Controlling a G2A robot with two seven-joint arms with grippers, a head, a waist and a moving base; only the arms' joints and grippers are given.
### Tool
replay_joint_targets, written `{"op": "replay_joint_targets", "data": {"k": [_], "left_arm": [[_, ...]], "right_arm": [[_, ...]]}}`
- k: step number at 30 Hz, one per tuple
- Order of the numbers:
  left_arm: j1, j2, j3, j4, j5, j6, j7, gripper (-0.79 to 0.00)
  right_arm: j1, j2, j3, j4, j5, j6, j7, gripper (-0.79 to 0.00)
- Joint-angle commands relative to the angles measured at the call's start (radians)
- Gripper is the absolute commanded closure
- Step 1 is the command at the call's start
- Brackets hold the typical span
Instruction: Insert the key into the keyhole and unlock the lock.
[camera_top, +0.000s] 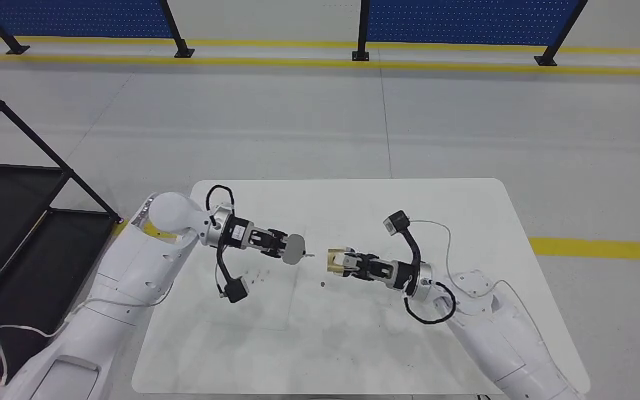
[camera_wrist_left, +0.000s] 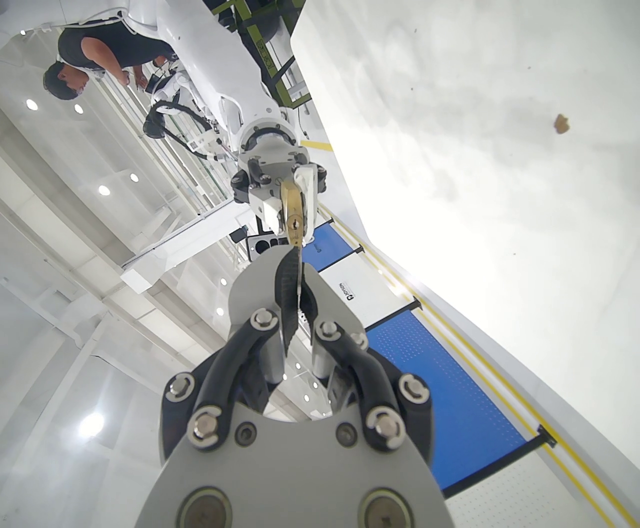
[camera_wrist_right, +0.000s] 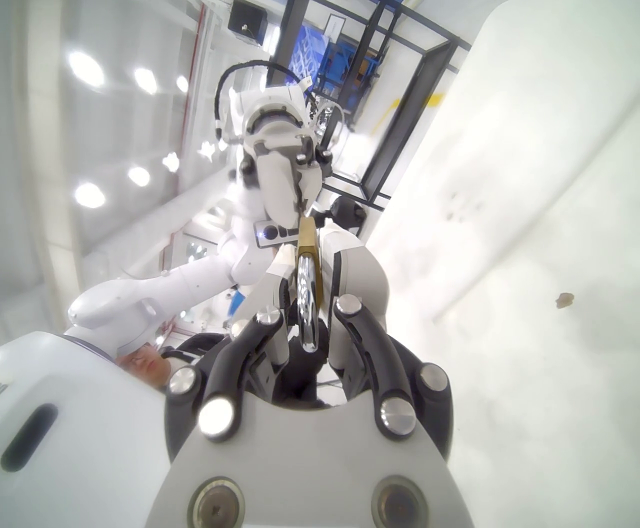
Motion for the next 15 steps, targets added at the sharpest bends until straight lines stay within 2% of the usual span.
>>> {"op": "replay_joint_targets", "data": {"k": [1, 15], "left_arm": [[-0.001, 0.0, 0.005, 0.001, -0.007, 0.0, -0.002, 0.0], [-0.02, -0.002, 0.041, 0.03, -0.086, 0.007, 0.024, 0.0]], "right_arm": [[-0.006, 0.0, 0.0, -0.011, -0.006, 0.001, -0.006, 0.0], [-0.01, -0.017, -0.026, 0.005, 0.065, -0.012, -0.008, 0.0]]}}
